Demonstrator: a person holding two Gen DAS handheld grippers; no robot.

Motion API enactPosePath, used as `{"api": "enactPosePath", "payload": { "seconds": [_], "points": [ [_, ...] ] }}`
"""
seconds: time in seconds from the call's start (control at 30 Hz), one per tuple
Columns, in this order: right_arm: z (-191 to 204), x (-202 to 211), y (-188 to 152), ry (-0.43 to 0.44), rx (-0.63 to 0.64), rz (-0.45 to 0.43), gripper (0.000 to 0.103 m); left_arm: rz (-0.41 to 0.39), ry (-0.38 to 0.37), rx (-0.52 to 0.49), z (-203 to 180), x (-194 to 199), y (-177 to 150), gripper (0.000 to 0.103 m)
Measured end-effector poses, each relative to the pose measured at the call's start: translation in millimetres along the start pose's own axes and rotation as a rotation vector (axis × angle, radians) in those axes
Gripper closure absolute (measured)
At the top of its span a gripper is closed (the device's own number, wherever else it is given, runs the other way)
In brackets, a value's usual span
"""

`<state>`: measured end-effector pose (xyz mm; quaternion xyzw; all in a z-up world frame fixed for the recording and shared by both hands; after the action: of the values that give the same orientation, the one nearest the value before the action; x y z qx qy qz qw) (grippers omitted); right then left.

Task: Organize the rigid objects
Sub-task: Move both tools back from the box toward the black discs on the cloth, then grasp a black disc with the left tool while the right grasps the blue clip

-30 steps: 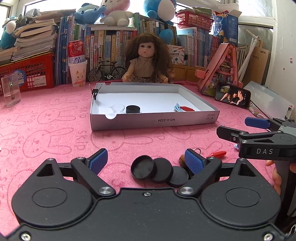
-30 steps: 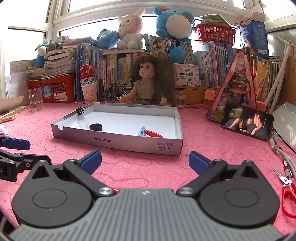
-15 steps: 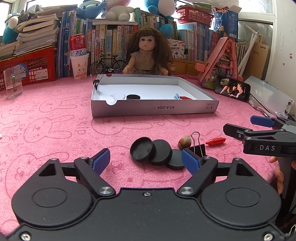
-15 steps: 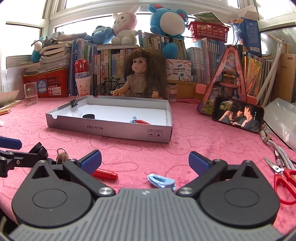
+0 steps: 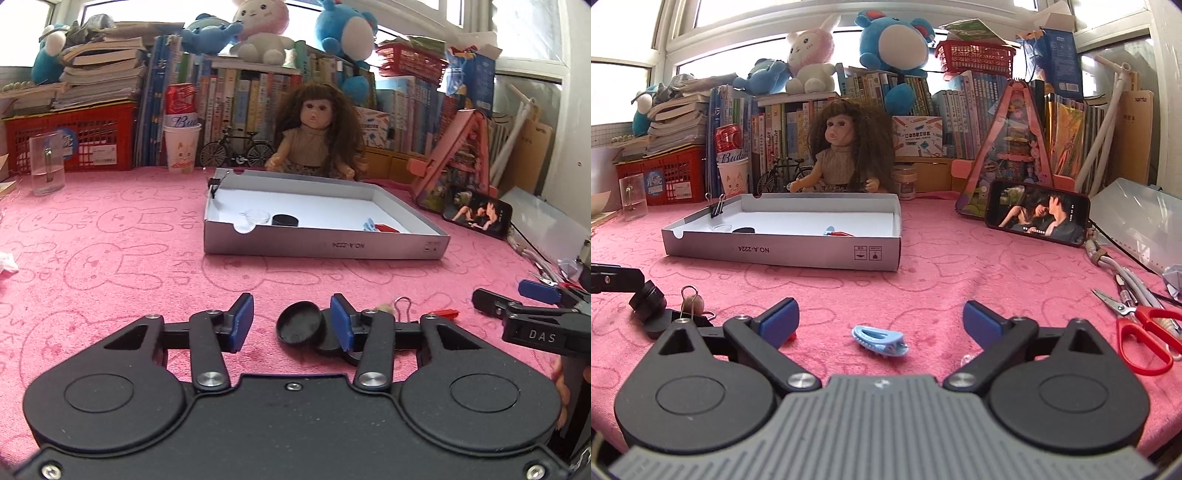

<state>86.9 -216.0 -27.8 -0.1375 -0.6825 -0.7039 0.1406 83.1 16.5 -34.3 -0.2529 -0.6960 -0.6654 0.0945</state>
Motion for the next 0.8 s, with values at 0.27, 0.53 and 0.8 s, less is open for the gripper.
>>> {"api": "enactPosePath", "payload": {
  "seconds": [0.27,0.53,0.8],
  "points": [
    [2.2,4.4,-4.7,-0.069,0.008,-0.033,0.022,0.017,0.009,-0.018,-3.3,-7.8,-6.3,0.062],
    [5.6,0.5,-11.7,-0.077,-0.012,-0.004,0.031,0.016,0.129,-0.011,5.2,-17.4,-3.9,0.052],
    [-0.2,-0.5,-13.6,-0.134,-0.006,-0.016,0.032,0.046,0.199,-0.040,15.6,-23.6,-11.1,0.053]
  ]
}}
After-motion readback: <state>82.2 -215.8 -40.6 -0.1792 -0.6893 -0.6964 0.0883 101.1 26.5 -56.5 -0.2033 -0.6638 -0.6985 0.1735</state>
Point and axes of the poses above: each gripper's, at about its wrist camera, not at the fingertips, and x roughly against the way its jaws point, z to its left, y to its top, the point moved 9 cm from there along -x, roughly the way its jaws point, and after that the axes turned 3 degrees about -x, right-handed, at the moved point
